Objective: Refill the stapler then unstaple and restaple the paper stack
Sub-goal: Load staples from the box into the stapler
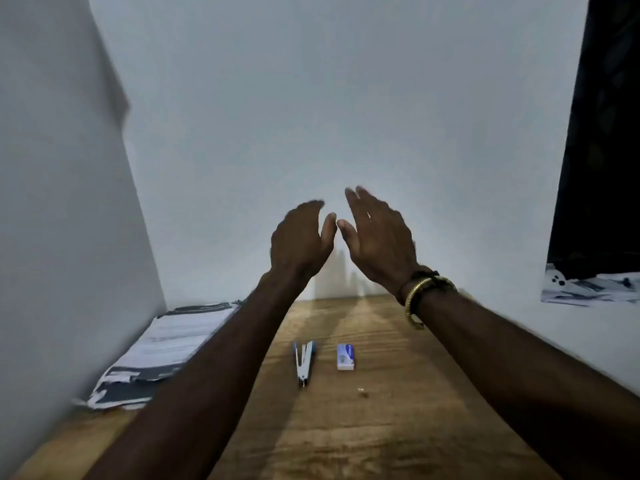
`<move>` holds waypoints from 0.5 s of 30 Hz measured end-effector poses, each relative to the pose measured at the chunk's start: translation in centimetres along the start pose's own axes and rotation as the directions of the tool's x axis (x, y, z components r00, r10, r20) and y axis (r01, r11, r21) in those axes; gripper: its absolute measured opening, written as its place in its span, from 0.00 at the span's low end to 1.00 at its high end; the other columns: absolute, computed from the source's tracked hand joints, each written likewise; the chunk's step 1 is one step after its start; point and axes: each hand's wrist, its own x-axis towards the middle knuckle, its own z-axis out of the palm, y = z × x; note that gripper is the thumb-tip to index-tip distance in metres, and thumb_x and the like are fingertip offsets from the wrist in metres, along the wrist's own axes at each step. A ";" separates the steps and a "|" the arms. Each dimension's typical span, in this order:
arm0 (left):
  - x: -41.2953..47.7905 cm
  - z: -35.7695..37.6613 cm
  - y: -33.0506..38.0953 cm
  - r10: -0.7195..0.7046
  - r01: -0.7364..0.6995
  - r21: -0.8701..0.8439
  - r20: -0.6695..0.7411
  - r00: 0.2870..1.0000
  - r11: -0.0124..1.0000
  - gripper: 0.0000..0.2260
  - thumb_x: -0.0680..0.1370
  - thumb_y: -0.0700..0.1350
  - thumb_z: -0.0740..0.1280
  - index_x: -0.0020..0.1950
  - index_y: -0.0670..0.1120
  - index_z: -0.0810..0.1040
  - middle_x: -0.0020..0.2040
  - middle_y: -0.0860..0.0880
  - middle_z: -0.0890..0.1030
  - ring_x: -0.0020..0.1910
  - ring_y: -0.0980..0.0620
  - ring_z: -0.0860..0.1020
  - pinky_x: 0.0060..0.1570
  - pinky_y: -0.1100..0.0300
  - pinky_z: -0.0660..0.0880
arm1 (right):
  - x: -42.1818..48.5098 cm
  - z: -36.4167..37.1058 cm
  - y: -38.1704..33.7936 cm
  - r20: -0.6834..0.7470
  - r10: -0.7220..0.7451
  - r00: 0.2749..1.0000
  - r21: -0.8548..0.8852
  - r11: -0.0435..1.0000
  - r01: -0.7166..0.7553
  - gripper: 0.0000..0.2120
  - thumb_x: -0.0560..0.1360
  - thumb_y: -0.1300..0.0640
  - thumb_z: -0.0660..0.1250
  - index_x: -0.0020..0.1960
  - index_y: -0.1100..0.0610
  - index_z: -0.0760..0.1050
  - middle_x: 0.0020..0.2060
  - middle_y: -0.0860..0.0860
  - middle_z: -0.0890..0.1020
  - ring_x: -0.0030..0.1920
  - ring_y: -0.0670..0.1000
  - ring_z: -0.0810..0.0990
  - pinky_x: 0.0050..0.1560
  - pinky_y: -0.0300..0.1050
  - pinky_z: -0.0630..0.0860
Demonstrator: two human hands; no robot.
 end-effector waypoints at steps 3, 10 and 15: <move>-2.0 -0.6 -0.3 -0.102 0.108 -0.078 0.078 0.992 0.991 0.11 0.78 0.52 0.63 0.49 0.51 0.85 0.47 0.53 0.87 0.49 0.49 0.84 0.47 0.53 0.80 | -2.4 0.4 -1.3 0.132 0.029 0.991 0.109 0.993 -0.044 0.21 0.85 0.48 0.58 0.74 0.55 0.72 0.69 0.55 0.78 0.67 0.59 0.77 0.63 0.56 0.72; -8.6 -0.4 -2.9 -0.351 0.361 0.073 0.473 0.808 0.930 0.07 0.74 0.49 0.70 0.40 0.48 0.83 0.44 0.47 0.87 0.48 0.46 0.84 0.43 0.58 0.76 | -8.3 3.6 -4.0 0.580 -0.005 0.815 0.164 0.980 -0.110 0.19 0.81 0.44 0.64 0.69 0.49 0.76 0.64 0.51 0.81 0.66 0.56 0.78 0.66 0.56 0.72; -11.5 0.6 -5.6 -0.504 0.402 0.309 0.613 0.608 0.862 0.18 0.76 0.49 0.68 0.62 0.42 0.78 0.62 0.41 0.81 0.62 0.41 0.79 0.58 0.53 0.76 | -10.6 6.7 -4.6 0.758 0.018 0.652 0.066 0.992 -0.105 0.28 0.79 0.33 0.60 0.71 0.50 0.74 0.70 0.55 0.76 0.72 0.59 0.71 0.67 0.59 0.67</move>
